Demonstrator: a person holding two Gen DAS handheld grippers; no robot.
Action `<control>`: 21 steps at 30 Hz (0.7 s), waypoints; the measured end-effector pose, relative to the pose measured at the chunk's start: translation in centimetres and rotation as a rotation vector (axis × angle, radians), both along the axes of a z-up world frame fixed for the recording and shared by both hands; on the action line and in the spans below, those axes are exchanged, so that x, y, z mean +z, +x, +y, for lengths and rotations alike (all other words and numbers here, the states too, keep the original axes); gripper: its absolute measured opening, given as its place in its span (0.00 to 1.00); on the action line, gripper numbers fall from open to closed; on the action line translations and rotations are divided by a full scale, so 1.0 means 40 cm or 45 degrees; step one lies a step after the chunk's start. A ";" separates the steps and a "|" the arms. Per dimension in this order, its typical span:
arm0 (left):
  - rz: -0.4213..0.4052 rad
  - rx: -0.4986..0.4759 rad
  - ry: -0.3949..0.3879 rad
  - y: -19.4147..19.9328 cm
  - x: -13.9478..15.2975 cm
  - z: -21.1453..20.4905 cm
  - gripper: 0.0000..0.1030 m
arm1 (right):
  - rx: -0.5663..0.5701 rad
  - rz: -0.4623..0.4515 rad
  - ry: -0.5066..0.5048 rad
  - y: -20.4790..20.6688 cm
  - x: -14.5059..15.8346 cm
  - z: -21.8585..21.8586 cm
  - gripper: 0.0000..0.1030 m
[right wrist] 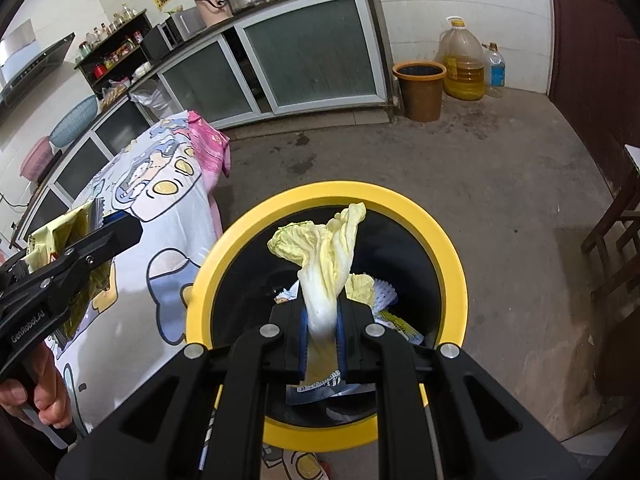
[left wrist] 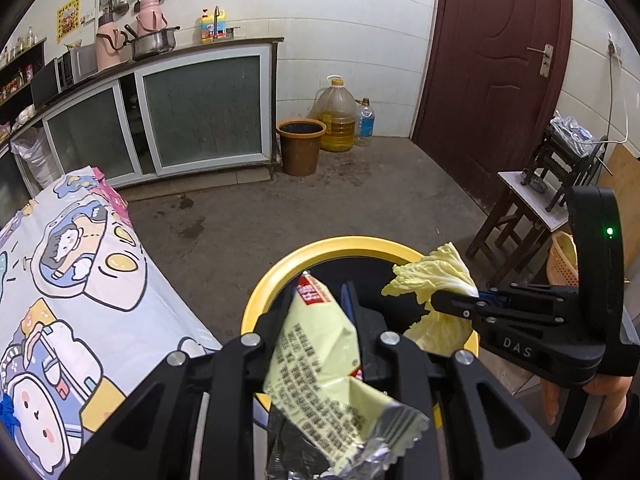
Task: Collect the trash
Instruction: 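Carry the snack bag and cabbage leaf to the yellow bin and release both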
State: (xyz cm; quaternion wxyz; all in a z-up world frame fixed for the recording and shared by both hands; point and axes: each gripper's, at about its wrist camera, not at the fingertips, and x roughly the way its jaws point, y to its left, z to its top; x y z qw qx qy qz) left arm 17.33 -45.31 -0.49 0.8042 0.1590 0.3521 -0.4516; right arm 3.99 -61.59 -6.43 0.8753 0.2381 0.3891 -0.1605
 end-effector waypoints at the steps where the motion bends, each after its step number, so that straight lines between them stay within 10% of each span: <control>1: 0.005 0.001 0.004 0.002 -0.005 -0.005 0.19 | -0.004 0.004 0.002 0.003 -0.001 -0.002 0.11; 13: 0.042 0.023 0.030 0.023 -0.034 -0.037 0.25 | -0.048 0.069 0.024 0.009 -0.020 -0.022 0.13; 19: 0.023 0.074 0.009 0.025 -0.027 -0.032 0.82 | -0.072 0.131 0.039 0.006 -0.043 -0.037 0.40; 21: 0.025 0.091 0.001 0.028 -0.025 -0.026 0.84 | -0.099 0.110 0.044 -0.009 -0.041 -0.041 0.53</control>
